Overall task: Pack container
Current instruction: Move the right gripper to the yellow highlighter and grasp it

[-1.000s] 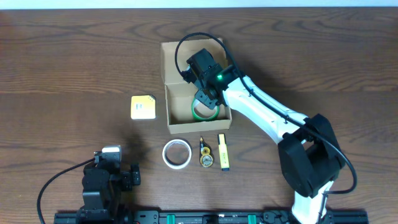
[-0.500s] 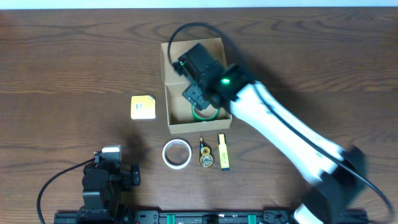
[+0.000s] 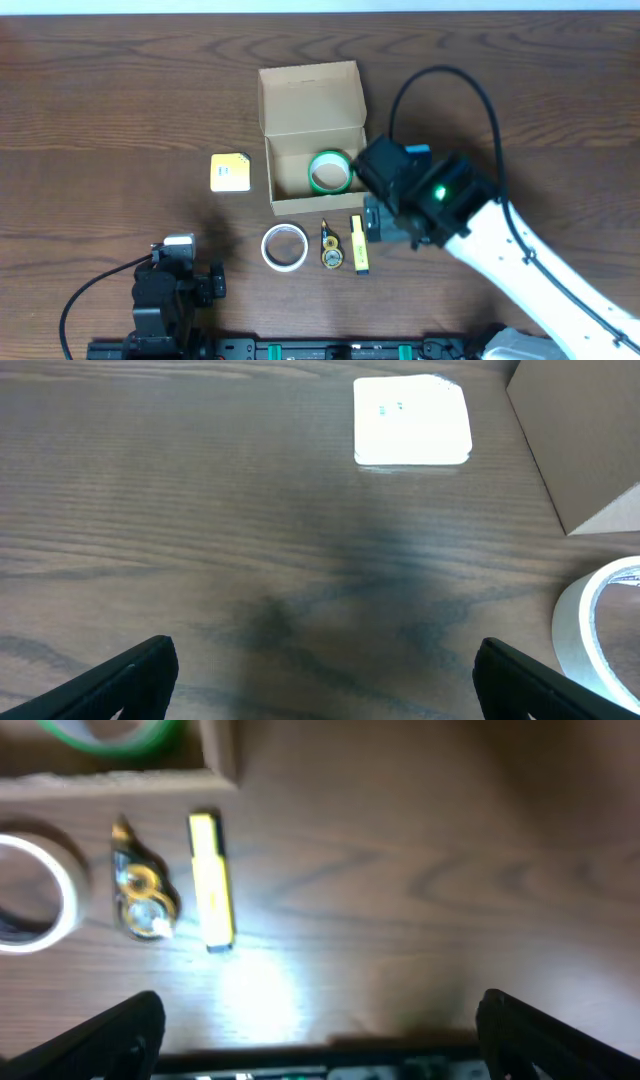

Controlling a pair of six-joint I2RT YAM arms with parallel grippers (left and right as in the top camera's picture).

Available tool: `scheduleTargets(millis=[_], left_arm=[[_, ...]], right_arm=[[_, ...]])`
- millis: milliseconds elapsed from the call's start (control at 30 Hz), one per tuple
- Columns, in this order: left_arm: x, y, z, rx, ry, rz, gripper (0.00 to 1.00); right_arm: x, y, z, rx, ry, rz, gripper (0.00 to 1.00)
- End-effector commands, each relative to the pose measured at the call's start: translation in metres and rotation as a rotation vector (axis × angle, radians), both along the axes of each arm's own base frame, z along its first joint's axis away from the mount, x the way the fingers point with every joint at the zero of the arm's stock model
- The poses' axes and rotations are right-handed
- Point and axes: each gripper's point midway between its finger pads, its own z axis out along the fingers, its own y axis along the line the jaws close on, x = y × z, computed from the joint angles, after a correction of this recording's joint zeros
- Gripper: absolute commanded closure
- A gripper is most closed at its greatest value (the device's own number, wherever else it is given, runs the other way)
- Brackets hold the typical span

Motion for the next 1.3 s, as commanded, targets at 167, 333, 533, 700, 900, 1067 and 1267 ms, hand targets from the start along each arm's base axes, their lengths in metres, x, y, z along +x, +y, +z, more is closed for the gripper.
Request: scheduleTargets(millis=[167,333,533,700,900,1067,1267], left_arm=[[-0.012,0.006,-0.017,0.039,0.080,0.010,0.05],[-0.012,0.006,-0.017,0.039,0.080,0.010,0.04],[-0.012,0.006,-0.017,0.038,0.080,0.010,0.05],[-0.012,0.006,-0.017,0.038,0.080,0.010,0.05],[-0.012,0.006,-0.017,0.038,0.080,0.010,0.04],[-0.012,0.006,-0.017,0.038,0.080,0.010,0.05],[-0.012,0.006,-0.017,0.039,0.079,0.010,0.05]], right_arm=[[-0.047,0.017,-0.076,0.175,0.085,-0.218,0.01],[-0.049,0.021,-0.113,0.233,0.074,-0.354,0.01],[-0.038,0.034,-0.138,0.273,0.056,-0.353,0.01],[-0.030,0.049,-0.159,0.276,0.079,-0.351,0.01],[-0.025,0.051,-0.167,0.266,0.063,-0.353,0.01],[-0.029,0.049,-0.186,0.218,0.105,-0.358,0.07],[-0.031,0.047,-0.191,0.201,0.116,-0.360,0.41]])
